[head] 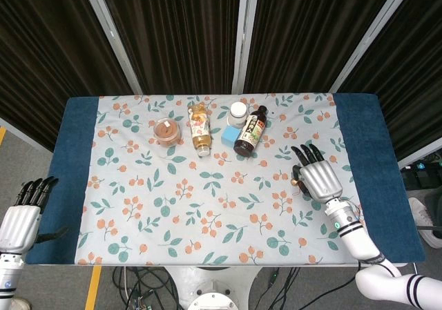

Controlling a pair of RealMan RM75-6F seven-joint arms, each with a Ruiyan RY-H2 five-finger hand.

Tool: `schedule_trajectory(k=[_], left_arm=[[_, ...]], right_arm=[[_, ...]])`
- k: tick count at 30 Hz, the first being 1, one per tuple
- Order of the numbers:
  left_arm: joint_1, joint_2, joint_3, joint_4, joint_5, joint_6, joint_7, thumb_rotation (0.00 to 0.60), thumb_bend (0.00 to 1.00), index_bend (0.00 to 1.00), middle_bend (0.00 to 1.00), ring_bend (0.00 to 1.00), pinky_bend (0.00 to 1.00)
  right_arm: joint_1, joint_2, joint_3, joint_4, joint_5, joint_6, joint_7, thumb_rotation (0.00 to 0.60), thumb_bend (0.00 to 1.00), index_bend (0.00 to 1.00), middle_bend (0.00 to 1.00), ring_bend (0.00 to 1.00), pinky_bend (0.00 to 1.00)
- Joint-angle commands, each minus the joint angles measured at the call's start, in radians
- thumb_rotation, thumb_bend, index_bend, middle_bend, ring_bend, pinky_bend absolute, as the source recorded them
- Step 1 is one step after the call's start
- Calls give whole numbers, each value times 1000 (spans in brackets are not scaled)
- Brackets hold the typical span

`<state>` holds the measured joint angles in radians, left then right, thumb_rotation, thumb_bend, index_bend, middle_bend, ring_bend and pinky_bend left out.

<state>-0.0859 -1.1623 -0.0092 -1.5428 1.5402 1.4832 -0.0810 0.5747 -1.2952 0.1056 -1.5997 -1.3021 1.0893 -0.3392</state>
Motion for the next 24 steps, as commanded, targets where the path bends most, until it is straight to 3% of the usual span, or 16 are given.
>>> schedule_trajectory(k=[1, 2, 4, 6, 9, 12, 15, 17, 20, 22, 24], left_arm=[[-1, 0, -1, -2, 2, 1, 2, 600, 0, 63, 54, 0, 39], [-2, 0, -1, -3, 2, 1, 3, 600, 0, 63, 53, 0, 39], [-2, 0, -1, -5, 3, 0, 6, 600, 0, 63, 54, 0, 39], [-3, 0, 0, -5, 4, -2, 8, 600, 0, 63, 53, 0, 39], [-4, -1, 0, -6, 1, -5, 10, 600, 0, 62, 54, 0, 39], [-6, -4, 0, -6, -1, -9, 13, 600, 0, 63, 54, 0, 39], [-6, -5, 2, -5, 0, -11, 16, 600, 0, 62, 53, 0, 39], [-5, -5, 1, -5, -3, -10, 14, 600, 0, 63, 53, 0, 39], [-5, -3, 1, -6, -3, -9, 12, 600, 0, 63, 54, 0, 39], [-4, -2, 1, -6, -3, -8, 12, 600, 0, 63, 54, 0, 39], [-3, -2, 1, -6, -4, -8, 11, 600, 0, 63, 53, 0, 39]], right_arm=[[-34, 98, -7, -108, -120, 66, 118, 600, 367, 676, 118, 0, 0], [-40, 112, -13, -110, -144, 78, 129, 600, 373, 685, 119, 0, 0], [-61, 103, -2, -35, -173, 162, -21, 600, 378, 693, 120, 0, 0], [-77, 67, 15, -1, -129, 188, -86, 600, 379, 701, 122, 0, 0], [-72, 92, 3, -62, -87, 89, 87, 600, 379, 706, 117, 0, 0], [-71, 53, 4, 53, -117, 142, -86, 600, 376, 712, 116, 0, 0], [-73, 44, 13, 4, -61, 86, 41, 600, 367, 716, 116, 0, 0], [-68, 39, 6, 52, -84, 99, -33, 600, 366, 718, 116, 0, 0], [-67, 31, 8, 27, -53, 61, 32, 600, 362, 722, 114, 0, 0], [-66, 21, 3, 53, -62, 69, -13, 600, 361, 727, 114, 0, 0], [-64, 34, 7, -4, -30, 16, 100, 600, 363, 733, 113, 0, 0]])
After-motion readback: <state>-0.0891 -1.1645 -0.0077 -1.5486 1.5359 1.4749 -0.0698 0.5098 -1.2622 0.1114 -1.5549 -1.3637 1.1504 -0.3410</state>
